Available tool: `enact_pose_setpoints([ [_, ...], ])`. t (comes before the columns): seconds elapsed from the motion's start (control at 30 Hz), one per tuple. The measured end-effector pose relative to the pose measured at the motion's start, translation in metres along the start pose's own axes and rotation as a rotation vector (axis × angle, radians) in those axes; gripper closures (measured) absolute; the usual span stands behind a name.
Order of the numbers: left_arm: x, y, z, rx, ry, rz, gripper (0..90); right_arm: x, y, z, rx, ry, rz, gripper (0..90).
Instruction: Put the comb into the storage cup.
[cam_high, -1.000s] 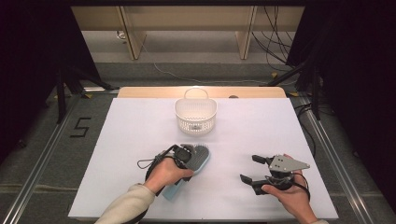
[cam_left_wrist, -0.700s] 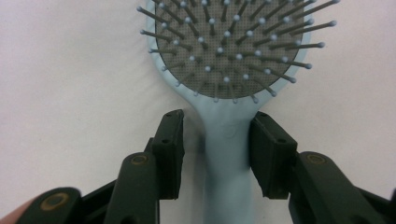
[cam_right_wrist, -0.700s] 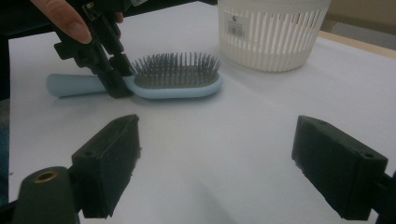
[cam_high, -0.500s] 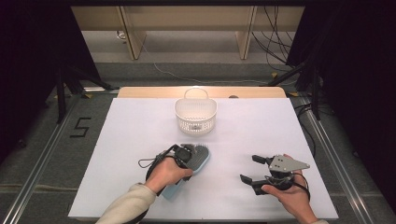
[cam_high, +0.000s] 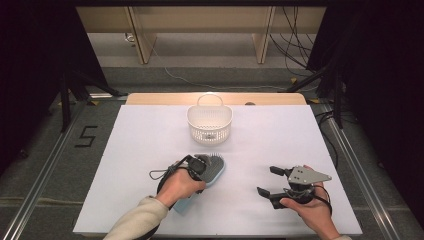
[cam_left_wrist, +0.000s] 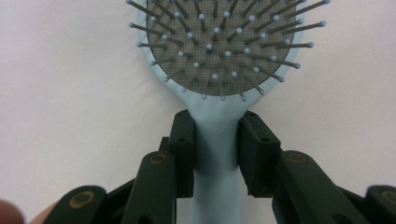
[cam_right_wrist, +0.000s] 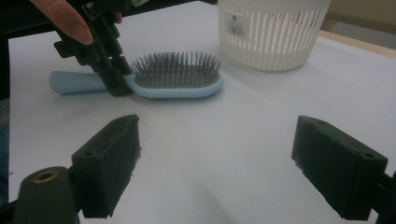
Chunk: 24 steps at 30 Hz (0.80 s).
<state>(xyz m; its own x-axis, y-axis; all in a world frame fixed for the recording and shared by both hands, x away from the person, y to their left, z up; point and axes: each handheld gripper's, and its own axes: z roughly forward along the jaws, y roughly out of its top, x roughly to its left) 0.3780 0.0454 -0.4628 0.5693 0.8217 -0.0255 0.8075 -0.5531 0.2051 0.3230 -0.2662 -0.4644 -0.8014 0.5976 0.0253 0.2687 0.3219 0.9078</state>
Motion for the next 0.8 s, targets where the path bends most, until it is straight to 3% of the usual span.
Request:
enact_pose_setpoints([
  [0.8,0.0001,-0.0028,-0.0004,-0.019,-0.002,0.025,69.7,0.0,0.0,-0.0006,-0.004,0.002,0.01,16.1],
])
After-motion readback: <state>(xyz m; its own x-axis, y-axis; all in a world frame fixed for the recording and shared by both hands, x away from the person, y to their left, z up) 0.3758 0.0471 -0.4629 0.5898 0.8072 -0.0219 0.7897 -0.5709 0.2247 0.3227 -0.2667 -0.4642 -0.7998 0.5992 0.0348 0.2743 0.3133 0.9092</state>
